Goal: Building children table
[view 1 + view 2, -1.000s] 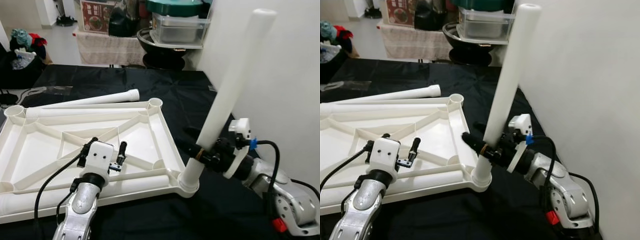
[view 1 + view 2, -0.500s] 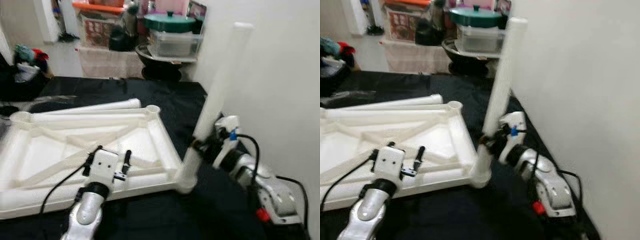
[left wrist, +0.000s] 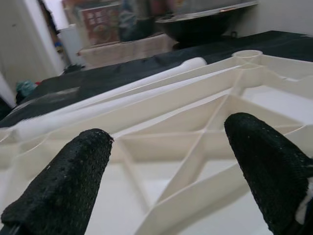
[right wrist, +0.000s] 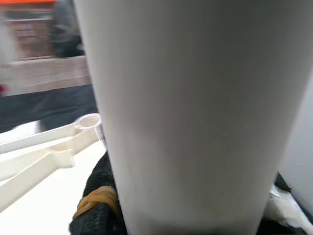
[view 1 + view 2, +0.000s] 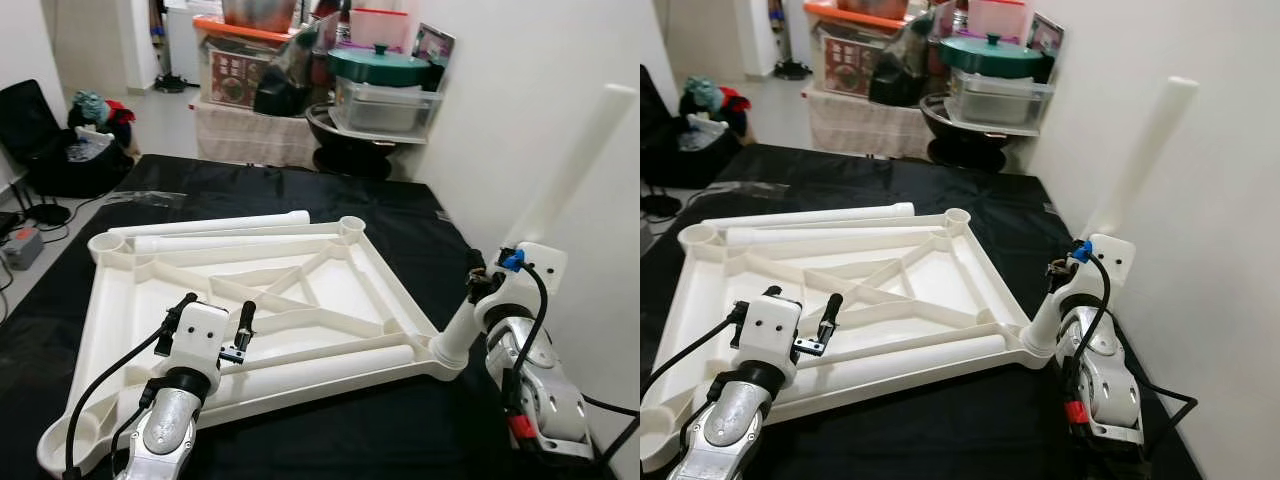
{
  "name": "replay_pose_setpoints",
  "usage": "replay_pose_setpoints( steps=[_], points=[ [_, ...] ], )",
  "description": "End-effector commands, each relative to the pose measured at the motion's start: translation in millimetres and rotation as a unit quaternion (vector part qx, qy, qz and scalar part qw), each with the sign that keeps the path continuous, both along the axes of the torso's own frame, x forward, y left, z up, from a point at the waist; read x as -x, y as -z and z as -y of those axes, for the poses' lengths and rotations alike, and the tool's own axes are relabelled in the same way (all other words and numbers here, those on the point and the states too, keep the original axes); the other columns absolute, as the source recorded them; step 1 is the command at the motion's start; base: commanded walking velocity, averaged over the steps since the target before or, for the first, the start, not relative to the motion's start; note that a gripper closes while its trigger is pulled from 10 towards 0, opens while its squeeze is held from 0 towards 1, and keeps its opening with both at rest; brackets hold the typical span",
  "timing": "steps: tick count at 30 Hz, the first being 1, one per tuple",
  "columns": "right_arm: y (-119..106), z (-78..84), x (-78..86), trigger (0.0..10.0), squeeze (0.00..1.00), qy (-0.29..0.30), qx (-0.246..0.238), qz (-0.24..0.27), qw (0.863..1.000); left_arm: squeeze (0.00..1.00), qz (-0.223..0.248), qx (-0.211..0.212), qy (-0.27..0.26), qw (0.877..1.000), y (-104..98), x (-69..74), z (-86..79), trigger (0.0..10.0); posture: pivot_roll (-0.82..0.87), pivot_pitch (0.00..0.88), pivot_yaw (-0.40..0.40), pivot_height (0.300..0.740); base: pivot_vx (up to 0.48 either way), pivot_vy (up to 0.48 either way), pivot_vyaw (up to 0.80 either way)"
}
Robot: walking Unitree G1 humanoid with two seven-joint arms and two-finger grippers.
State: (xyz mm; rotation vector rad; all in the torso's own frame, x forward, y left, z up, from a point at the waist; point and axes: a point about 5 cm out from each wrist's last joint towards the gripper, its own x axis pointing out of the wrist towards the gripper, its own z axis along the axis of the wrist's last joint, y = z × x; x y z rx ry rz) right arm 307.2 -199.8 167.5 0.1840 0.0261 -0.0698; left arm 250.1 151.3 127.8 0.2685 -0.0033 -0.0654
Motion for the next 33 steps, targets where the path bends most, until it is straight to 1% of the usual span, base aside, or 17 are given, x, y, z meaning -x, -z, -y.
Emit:
replay_pose_setpoints(
  steps=[1,2,6,7,8,11,17,22,23,24,25,26,27,28,30,31,33],
  points=[
    [30.7,-28.7,3.3,10.0,0.27,-0.103,-0.055,-0.065,0.991,0.0,-0.005,-0.001,0.007,1.0,1.1,-3.5,1.3,10.0,0.11,0.0,-0.114,0.74,0.0,0.0,0.0],
    [20.8,-31.8,2.6,10.0,1.0,-0.144,-0.068,-0.033,0.987,0.0,-0.004,-0.001,0.006,1.0,0.4,-4.9,-0.6,10.0,0.11,0.0,-0.115,0.74,0.0,0.0,0.0],
    [-6.4,-44.7,15.2,10.0,1.0,-0.284,-0.063,0.046,0.956,0.0,-0.003,-0.003,0.006,1.0,0.1,-6.2,-2.3,10.0,0.11,0.0,-0.115,0.74,0.0,0.0,0.0],
    [-17.9,-51.6,30.2,10.0,0.0,-0.374,-0.06,0.068,0.923,0.0,-0.005,-0.004,0.007,1.0,1.1,-6.1,-2.7,10.0,0.11,0.0,-0.111,0.74,0.0,0.0,0.0],
    [-17.9,-51.6,30.2,10.0,0.0,-0.374,-0.06,0.068,0.923,0.0,-0.005,-0.004,0.007,1.0,1.1,-6.1,-2.7,10.0,0.11,0.0,-0.111,0.74,0.0,0.0,0.0],
    [-32.6,-57.7,64.8,10.0,0.0,-0.54,-0.042,0.093,0.835,0.0,-0.006,-0.004,0.008,1.0,1.9,-7.2,-2.7,10.0,0.12,0.0,-0.117,0.74,0.0,0.0,0.0],
    [-30.1,-69.3,79.6,10.0,0.0,-0.619,-0.027,0.085,0.781,0.0,-0.004,-0.006,0.007,1.0,1.4,-6.7,-1.2,10.0,0.12,0.0,-0.119,0.74,0.0,0.0,0.0],
    [-24.6,-71.1,76.3,10.0,0.0,-0.613,-0.027,0.078,0.786,0.0,-0.002,-0.006,0.008,1.0,0.9,-6.6,0.6,10.0,0.13,0.0,-0.118,0.74,0.0,0.0,0.0],
    [-22.7,-71.0,75.1,7.9,0.0,-0.611,-0.027,0.075,0.787,0.0,-0.002,-0.007,0.009,1.0,0.8,-6.4,1.4,10.0,0.13,0.0,-0.118,0.74,0.0,0.0,0.0],
    [-22.7,-71.0,75.1,7.9,0.0,-0.611,-0.027,0.075,0.787,0.0,-0.002,-0.007,0.009,1.0,0.8,-6.4,1.4,10.0,0.13,0.0,-0.118,0.74,0.0,0.0,0.0],
    [-9.4,-58.2,41.6,0.0,0.0,-0.481,-0.011,0.043,0.876,0.0,-0.003,-0.007,0.01,1.0,2.1,-3.7,3.4,10.0,0.13,0.0,-0.122,0.74,0.0,0.0,0.0],
    [-9.4,-58.2,41.6,0.0,0.0,-0.481,-0.011,0.043,0.876,0.0,-0.003,-0.007,0.01,1.0,2.1,-3.7,3.4,10.0,0.13,0.0,-0.122,0.74,0.0,0.0,0.0],
    [8.0,-35.4,7.8,0.0,0.0,-0.296,0.031,-0.014,0.955,0.0,-0.003,-0.007,0.01,1.0,2.6,-2.5,4.4,10.0,0.13,0.0,-0.12,0.74,0.0,0.0,0.0],
    [8.0,-35.4,7.8,0.0,0.0,-0.296,0.031,-0.014,0.955,0.0,-0.003,-0.007,0.01,1.0,2.6,-2.5,4.4,10.0,0.13,0.0,-0.12,0.74,0.0,0.0,0.0],
    [24.8,14.6,-10.2,0.0,0.0,-0.026,0.031,-0.077,0.996,0.0,-0.003,-0.006,0.011,1.0,2.2,-1.7,5.6,10.0,0.12,0.0,-0.119,0.74,0.0,0.0,0.0],
    [24.8,14.6,-10.2,0.0,0.0,-0.026,0.031,-0.077,0.996,0.0,-0.003,-0.006,0.011,1.0,2.2,-1.7,5.6,10.0,0.12,0.0,-0.119,0.74,0.0,0.0,0.0],
    [41.2,52.0,-2.7,0.0,0.0,0.17,0.003,-0.121,0.978,0.0,-0.003,-0.006,0.012,1.0,1.9,-0.7,6.0,10.0,0.12,0.0,-0.116,0.74,0.0,0.0,0.0]
  ],
)
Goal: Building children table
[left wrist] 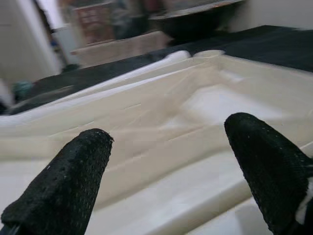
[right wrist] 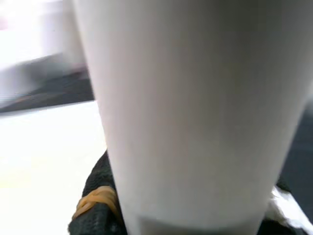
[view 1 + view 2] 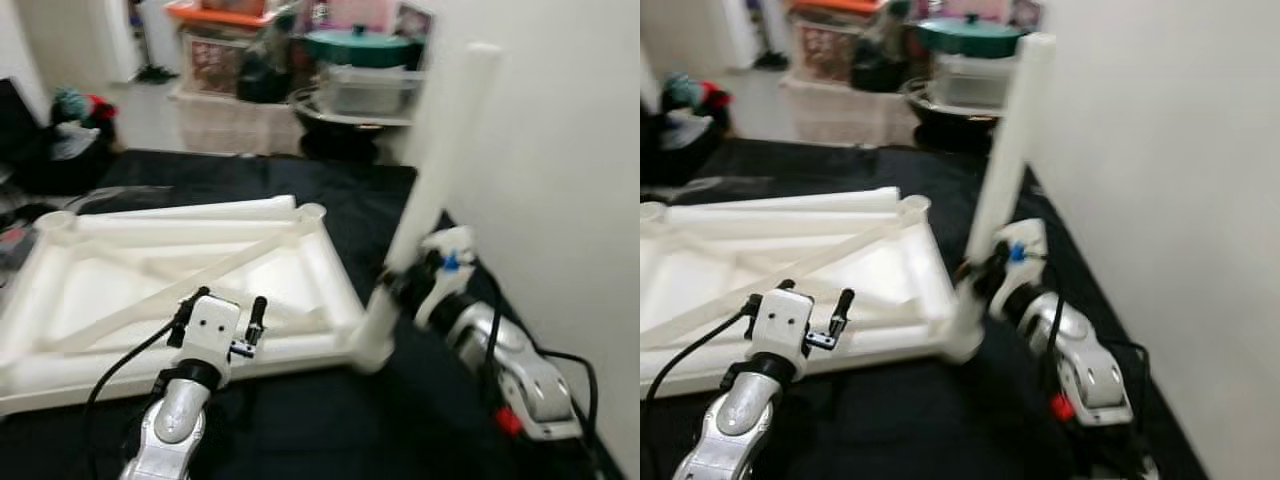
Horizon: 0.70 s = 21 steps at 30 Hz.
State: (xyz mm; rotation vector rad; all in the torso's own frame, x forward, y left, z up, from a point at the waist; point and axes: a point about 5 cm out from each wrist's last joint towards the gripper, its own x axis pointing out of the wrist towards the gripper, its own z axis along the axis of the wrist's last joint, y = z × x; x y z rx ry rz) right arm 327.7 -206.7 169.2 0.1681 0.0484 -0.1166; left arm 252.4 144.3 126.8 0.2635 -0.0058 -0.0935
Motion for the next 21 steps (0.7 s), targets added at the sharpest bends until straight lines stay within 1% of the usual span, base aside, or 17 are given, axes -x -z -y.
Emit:
replay_pose_setpoints(
  steps=[1,2,5,6,7,8,9,10,12,13,14,17,18,19,20,21],
  points=[
    [42.9,45.1,17.7,0.0,0.0,0.15,-0.005,-0.107,0.983,0.0,-0.003,-0.008,-0.002,1.0,0.9,1.7,-1.0,10.0,0.12,0.0,-0.116,0.74,0.0,0.0,0.0],
    [48.9,52.3,24.1,0.0,0.0,0.197,-0.013,-0.118,0.973,0.0,-0.002,-0.009,-0.002,1.0,0.7,1.9,-1.0,10.0,0.13,0.0,-0.115,0.74,0.0,0.0,0.0],
    [48.9,52.3,24.1,0.0,0.0,0.197,-0.013,-0.118,0.973,0.0,-0.002,-0.009,-0.002,1.0,0.7,1.9,-1.0,10.0,0.13,0.0,-0.115,0.74,0.0,0.0,0.0],
    [52.2,45.1,28.2,0.0,0.0,0.195,-0.018,-0.122,0.973,0.0,-0.002,-0.009,-0.001,1.0,0.4,2.1,-0.9,10.0,0.12,0.0,-0.107,0.74,0.0,0.0,0.0],
    [54.1,19.4,26.4,2.2,0.0,0.123,-0.053,-0.12,0.984,0.0,-0.004,-0.01,0.0,1.0,0.8,2.6,-1.0,10.0,0.12,0.0,-0.107,0.74,0.0,0.0,0.0],
    [54.1,19.4,26.4,2.2,0.0,0.123,-0.053,-0.12,0.984,0.0,-0.004,-0.01,0.0,1.0,0.8,2.6,-1.0,10.0,0.12,0.0,-0.107,0.74,0.0,0.0,0.0],
    [50.4,-3.3,24.0,10.0,0.0,0.053,-0.066,-0.107,0.991,0.0,-0.005,-0.01,0.001,1.0,1.0,2.7,-1.6,10.0,0.12,0.0,-0.107,0.74,0.0,0.0,0.0],
    [42.8,-27.7,22.5,10.0,0.0,-0.036,-0.088,-0.083,0.992,0.0,-0.005,-0.01,0.001,1.0,0.7,1.7,-2.9,10.0,0.12,0.0,-0.107,0.74,0.0,0.0,0.0],
    [42.8,-27.7,22.5,10.0,0.0,-0.036,-0.088,-0.083,0.992,0.0,-0.005,-0.01,0.001,1.0,0.7,1.7,-2.9,10.0,0.12,0.0,-0.107,0.74,0.0,0.0,0.0],
    [35.0,-43.9,21.4,10.0,0.0,-0.109,-0.099,-0.056,0.988,0.0,-0.005,-0.009,0.0,1.0,0.5,0.7,-3.5,10.0,0.11,0.0,-0.106,0.74,0.0,0.0,0.0],
    [30.1,-46.7,20.3,10.0,0.0,-0.135,-0.097,-0.038,0.985,0.0,-0.004,-0.009,0.0,1.0,-0.1,-0.6,-4.4,10.0,0.12,0.0,-0.111,0.74,0.0,0.0,0.0],
    [27.6,-46.8,19.4,10.0,0.0,-0.145,-0.097,-0.029,0.984,0.0,-0.004,-0.009,0.0,1.0,-0.5,-1.3,-4.9,10.0,0.12,0.0,-0.111,0.74,0.0,0.0,0.0],
    [22.9,-48.1,19.2,10.0,1.0,-0.178,-0.097,-0.021,0.979,0.0,-0.003,-0.008,-0.001,1.0,-0.8,-2.2,-6.1,10.0,0.12,0.0,-0.116,0.74,0.0,0.0,0.0],
    [13.6,-52.6,22.4,10.0,0.24,-0.232,-0.098,-0.007,0.968,0.0,-0.002,-0.008,-0.002,1.0,-1.4,-3.3,-7.5,10.0,0.12,0.0,-0.115,0.74,0.0,0.0,0.0],
    [1.4,-57.9,28.9,10.0,0.0,-0.299,-0.096,0.018,0.949,0.0,-0.002,-0.008,-0.001,1.0,-1.6,-4.0,-7.7,10.0,0.12,0.0,-0.115,0.74,0.0,0.0,0.0],
    [1.4,-57.9,28.9,10.0,0.0,-0.299,-0.096,0.018,0.949,0.0,-0.002,-0.008,-0.001,1.0,-1.6,-4.0,-7.7,10.0,0.12,0.0,-0.115,0.74,0.0,0.0,0.0]
  ],
)
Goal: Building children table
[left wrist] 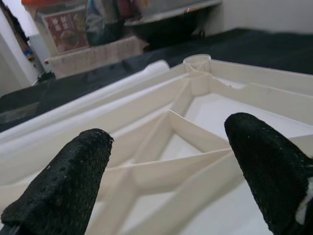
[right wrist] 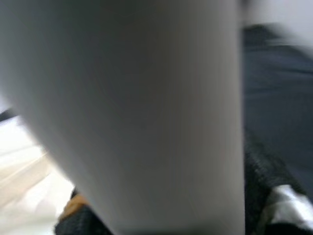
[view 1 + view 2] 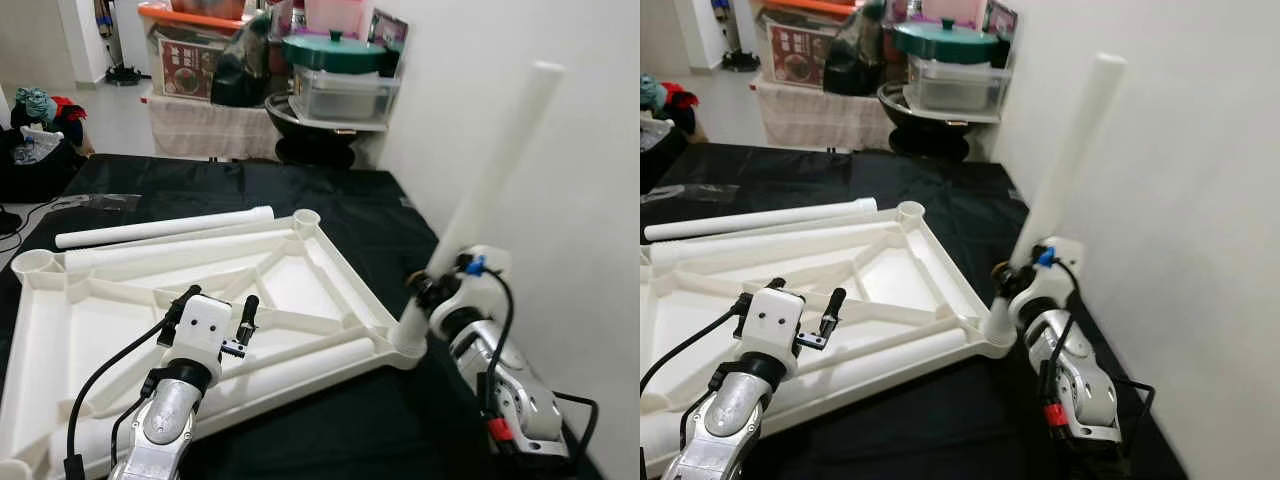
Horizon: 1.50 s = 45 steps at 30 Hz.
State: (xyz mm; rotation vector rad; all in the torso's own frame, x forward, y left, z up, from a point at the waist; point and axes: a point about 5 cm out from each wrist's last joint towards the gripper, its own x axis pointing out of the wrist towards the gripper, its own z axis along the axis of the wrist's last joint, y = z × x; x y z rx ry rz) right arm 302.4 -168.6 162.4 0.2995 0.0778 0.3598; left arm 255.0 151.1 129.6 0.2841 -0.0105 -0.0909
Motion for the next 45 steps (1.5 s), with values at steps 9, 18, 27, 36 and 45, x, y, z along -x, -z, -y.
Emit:
replay_pose_setpoints(
  steps=[9,18,27,36,45],
  points=[
    [-27.4,-30.0,27.6,10.0,0.0,-0.207,-0.04,0.071,0.975,0.0,-0.006,0.002,0.002,1.0,1.4,-1.5,-0.2,10.0,0.12,0.0,-0.116,0.74,0.0,0.0,0.0],
    [-30.5,-41.5,71.5,7.3,0.0,-0.41,-0.021,0.125,0.903,0.0,-0.006,0.001,0.005,1.0,1.7,1.8,5.0,10.0,0.13,0.0,-0.12,0.74,0.0,0.0,0.0],
    [-28.2,-34.7,68.7,0.0,0.0,-0.407,-0.03,0.118,0.905,0.0,-0.008,0.001,0.005,1.0,2.7,2.9,4.3,10.0,0.13,0.0,-0.12,0.74,0.0,0.0,0.0],
    [29.3,46.9,-19.0,0.0,0.0,0.163,0.093,-0.078,0.979,0.0,-0.009,0.0,0.006,1.0,3.6,3.7,4.3,10.0,0.12,0.0,-0.114,0.74,0.0,0.0,0.0],
    [53.0,56.3,-3.0,4.0,0.0,0.318,0.059,-0.152,0.934,0.0,-0.01,0.001,-0.001,1.0,4.2,4.2,3.3,10.0,0.11,0.0,-0.108,0.74,0.0,0.0,0.0]
  ],
)
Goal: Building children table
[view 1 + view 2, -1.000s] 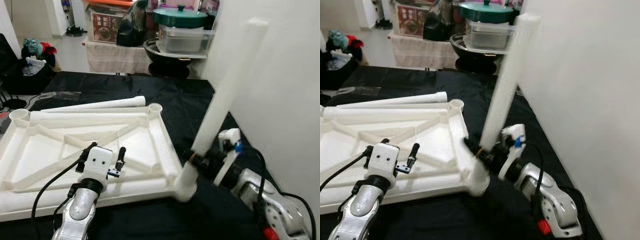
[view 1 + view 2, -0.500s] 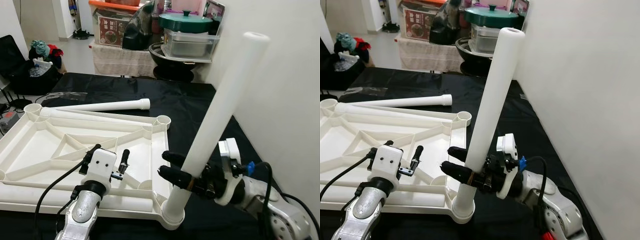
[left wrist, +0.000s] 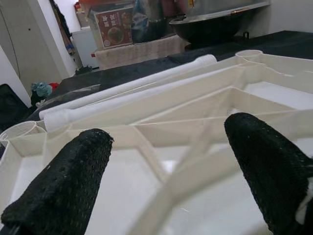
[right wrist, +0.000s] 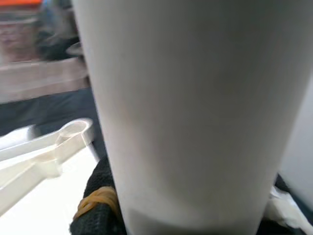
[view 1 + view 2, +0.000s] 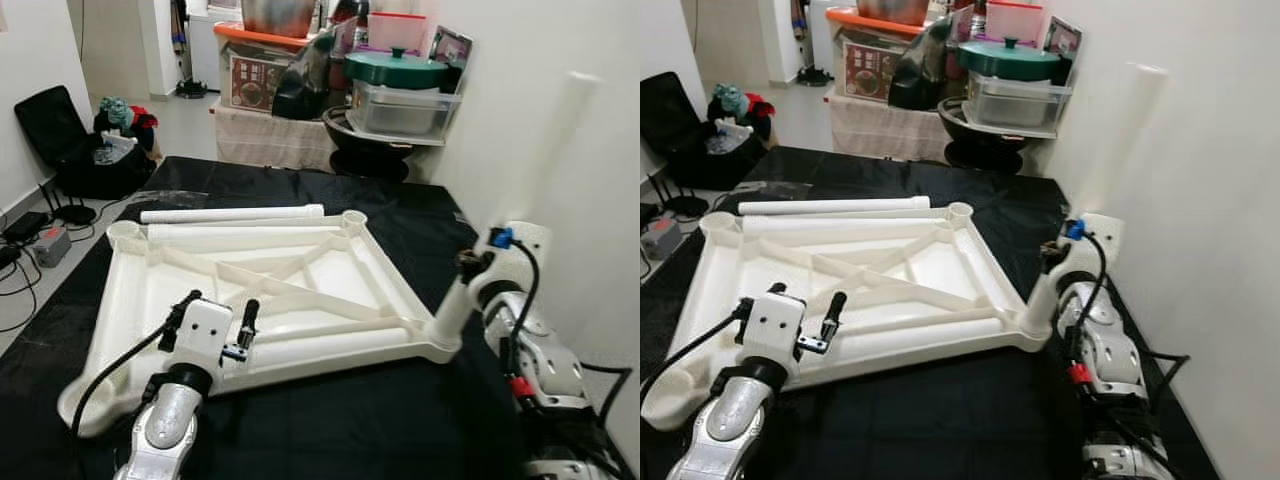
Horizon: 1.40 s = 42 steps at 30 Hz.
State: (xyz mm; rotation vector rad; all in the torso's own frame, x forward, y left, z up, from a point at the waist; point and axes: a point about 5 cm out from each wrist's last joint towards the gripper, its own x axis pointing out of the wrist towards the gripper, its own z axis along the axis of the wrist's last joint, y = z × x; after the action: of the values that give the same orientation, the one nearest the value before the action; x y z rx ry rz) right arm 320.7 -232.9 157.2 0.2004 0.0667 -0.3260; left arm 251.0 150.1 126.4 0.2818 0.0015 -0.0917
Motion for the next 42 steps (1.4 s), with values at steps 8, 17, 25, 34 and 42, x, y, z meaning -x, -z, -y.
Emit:
replay_pose_setpoints(
  steps=[8,17,25,34,42],
  points=[
    [31.4,-72.9,15.0,10.0,0.0,-0.283,-0.062,-0.031,0.957,0.0,-0.006,-0.001,-0.001,1.0,2.8,-2.4,-0.3,10.0,0.13,0.0,-0.114,0.74,0.0,0.0,0.0],
    [-11.0,-72.3,19.6,10.0,0.0,-0.412,-0.072,0.065,0.906,0.0,-0.002,-0.002,-0.004,1.0,0.1,-5.7,-5.2,10.0,0.13,0.0,-0.112,0.74,0.0,0.0,0.0],
    [-33.1,-87.9,72.8,10.0,0.0,-0.655,-0.036,0.114,0.746,0.0,-0.003,-0.005,0.001,1.0,0.5,-5.0,-2.6,10.0,0.14,0.0,-0.115,0.74,0.0,0.0,0.0],
    [-26.3,-92.7,75.2,0.0,0.0,-0.677,-0.045,0.115,0.725,0.0,0.001,-0.006,-0.001,1.0,0.0,-2.3,-0.1,10.0,0.13,0.0,-0.115,0.74,0.0,0.0,0.0],
    [3.6,-17.1,-5.5,0.0,0.0,-0.169,-0.033,0.015,0.985,0.0,-0.002,-0.006,0.003,1.0,1.8,0.2,2.4,10.0,0.13,0.0,-0.108,0.74,0.0,0.0,0.0]
  ],
)
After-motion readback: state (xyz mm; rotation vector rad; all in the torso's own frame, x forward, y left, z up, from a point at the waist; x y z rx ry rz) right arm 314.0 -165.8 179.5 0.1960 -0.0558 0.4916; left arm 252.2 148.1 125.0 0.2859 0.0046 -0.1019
